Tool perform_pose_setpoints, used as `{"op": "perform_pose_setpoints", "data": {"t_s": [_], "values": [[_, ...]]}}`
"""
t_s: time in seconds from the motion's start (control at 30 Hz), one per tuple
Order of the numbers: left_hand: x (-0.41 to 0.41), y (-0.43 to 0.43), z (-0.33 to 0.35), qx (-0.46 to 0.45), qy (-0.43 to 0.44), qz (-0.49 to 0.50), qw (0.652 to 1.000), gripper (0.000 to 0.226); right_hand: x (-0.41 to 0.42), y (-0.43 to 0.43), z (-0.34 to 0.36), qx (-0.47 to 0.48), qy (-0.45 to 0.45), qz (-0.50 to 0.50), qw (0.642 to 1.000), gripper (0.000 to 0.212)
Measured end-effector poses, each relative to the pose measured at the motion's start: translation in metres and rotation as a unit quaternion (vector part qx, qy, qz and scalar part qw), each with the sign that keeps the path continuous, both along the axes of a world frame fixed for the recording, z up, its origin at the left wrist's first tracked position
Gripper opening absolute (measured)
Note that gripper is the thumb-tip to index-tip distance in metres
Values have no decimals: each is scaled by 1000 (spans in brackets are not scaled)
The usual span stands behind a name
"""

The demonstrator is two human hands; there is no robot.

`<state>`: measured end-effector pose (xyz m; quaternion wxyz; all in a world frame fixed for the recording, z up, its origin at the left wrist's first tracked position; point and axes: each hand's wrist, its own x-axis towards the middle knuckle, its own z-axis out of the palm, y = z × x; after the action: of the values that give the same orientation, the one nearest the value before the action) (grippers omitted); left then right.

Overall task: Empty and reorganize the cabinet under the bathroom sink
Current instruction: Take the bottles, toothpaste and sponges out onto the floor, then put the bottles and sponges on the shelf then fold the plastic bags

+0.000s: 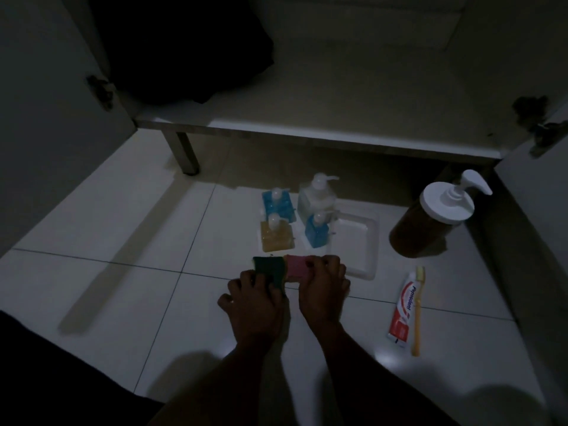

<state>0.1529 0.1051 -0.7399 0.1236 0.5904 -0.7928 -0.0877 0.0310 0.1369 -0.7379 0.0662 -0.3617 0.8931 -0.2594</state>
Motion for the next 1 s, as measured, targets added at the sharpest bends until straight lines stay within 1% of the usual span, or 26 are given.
{"op": "perform_pose_setpoints", "data": {"t_s": [0.1, 0.17, 0.23, 0.37, 0.6, 0.7, 0.77, 0.83, 0.87, 0.93, 1.0], "values": [[-11, -22, 24, -29, 39, -4, 999, 36, -2, -20, 27, -116, -60, 11, 991, 24], [-20, -47, 49, -47, 64, -13, 997, 33, -4, -40, 47, -191, -76, 16, 978, 18], [-29, -80, 79, -73, 73, -21, 994, 32, -12, -62, 70, -226, -96, 36, 969, 14], [-36, -152, 147, -164, 103, -32, 981, 31, -40, -114, 128, -242, -85, 81, 963, 15], [-16, -243, 227, -261, 93, -8, 961, 39, -79, -205, 214, -287, -49, 156, 944, 18], [-11, -268, 262, -300, 105, 31, 948, 46, -88, -243, 237, -282, -23, 165, 945, 23], [-10, -290, 284, -304, 136, 79, 940, 50, -94, -269, 250, -274, -8, 186, 943, 26], [-8, -316, 296, -308, 164, 110, 931, 52, -99, -292, 259, -256, -17, 193, 947, 32], [-6, -332, 299, -316, 182, 99, 926, 55, -104, -309, 260, -243, -32, 181, 952, 36], [-1, -362, 304, -301, 208, 34, 930, 64, -113, -336, 260, -218, -132, 141, 957, 52], [3, -394, 309, -253, 169, -14, 952, 79, -118, -354, 256, -207, -228, 146, 940, 77]]}}
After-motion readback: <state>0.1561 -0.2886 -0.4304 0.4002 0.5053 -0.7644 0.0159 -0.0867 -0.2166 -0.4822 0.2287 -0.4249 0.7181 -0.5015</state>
